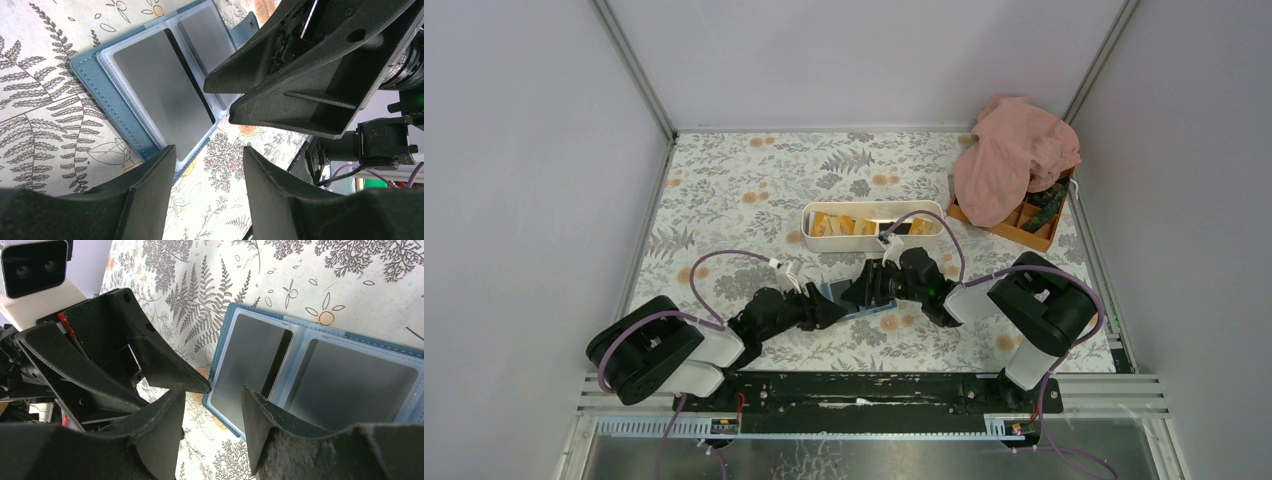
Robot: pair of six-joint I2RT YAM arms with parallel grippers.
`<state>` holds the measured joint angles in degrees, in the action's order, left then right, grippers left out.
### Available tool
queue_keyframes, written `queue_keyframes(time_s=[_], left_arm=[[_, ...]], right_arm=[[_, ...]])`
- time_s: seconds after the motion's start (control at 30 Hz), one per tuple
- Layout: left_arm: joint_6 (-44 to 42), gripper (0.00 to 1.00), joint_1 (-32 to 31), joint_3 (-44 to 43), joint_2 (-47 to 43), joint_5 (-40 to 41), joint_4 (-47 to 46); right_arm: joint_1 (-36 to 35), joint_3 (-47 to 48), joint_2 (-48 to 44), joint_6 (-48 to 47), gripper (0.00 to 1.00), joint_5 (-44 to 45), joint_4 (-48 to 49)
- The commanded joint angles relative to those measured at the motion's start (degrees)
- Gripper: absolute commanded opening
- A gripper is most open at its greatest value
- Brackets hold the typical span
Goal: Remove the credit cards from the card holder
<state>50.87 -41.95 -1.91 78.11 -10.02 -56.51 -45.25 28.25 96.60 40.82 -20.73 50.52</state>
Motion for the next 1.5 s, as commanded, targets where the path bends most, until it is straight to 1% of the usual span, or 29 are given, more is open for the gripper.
queue_keyframes(time_s=[0.0,0.17,0.4,0.63,0.83,1.23,1.47], left_arm=[[-1.04,0.59,0.29,-0.19,-0.87,1.06,-0.59],[-1.04,0.59,0.3,-0.54,-0.3,0.98,-0.72],[-0.97,0.59,0.28,-0.17,0.8,0.71,-2.04],[-0.47,0.59,0.27,0.29,2.25,0.43,-3.85],[-0.42,0.59,0.31,-0.04,2.6,0.32,-4.14],[-0.34,0.59,0.38,-0.42,3.82,0.01,-4.8],[-0.23,0.59,0.6,-0.46,4.1,-0.12,-5.28]], right_arm=[[-0.96,2.05,-0.13,-0.46,0.53,-1.68,2.4],[-0.97,2.13,0.28,-1.76,0.53,0.4,0.74],[-0.61,3.05,-2.51,-5.41,0.53,6.41,-7.09],[0.3,4.03,-1.63,-6.99,0.53,7.13,-8.91],[0.25,3.63,1.8,-4.61,0.52,2.88,-4.63],[0.26,1.46,2.2,2.26,0.52,-4.98,6.72],[0.26,1.04,3.11,2.49,0.52,-6.09,7.54]])
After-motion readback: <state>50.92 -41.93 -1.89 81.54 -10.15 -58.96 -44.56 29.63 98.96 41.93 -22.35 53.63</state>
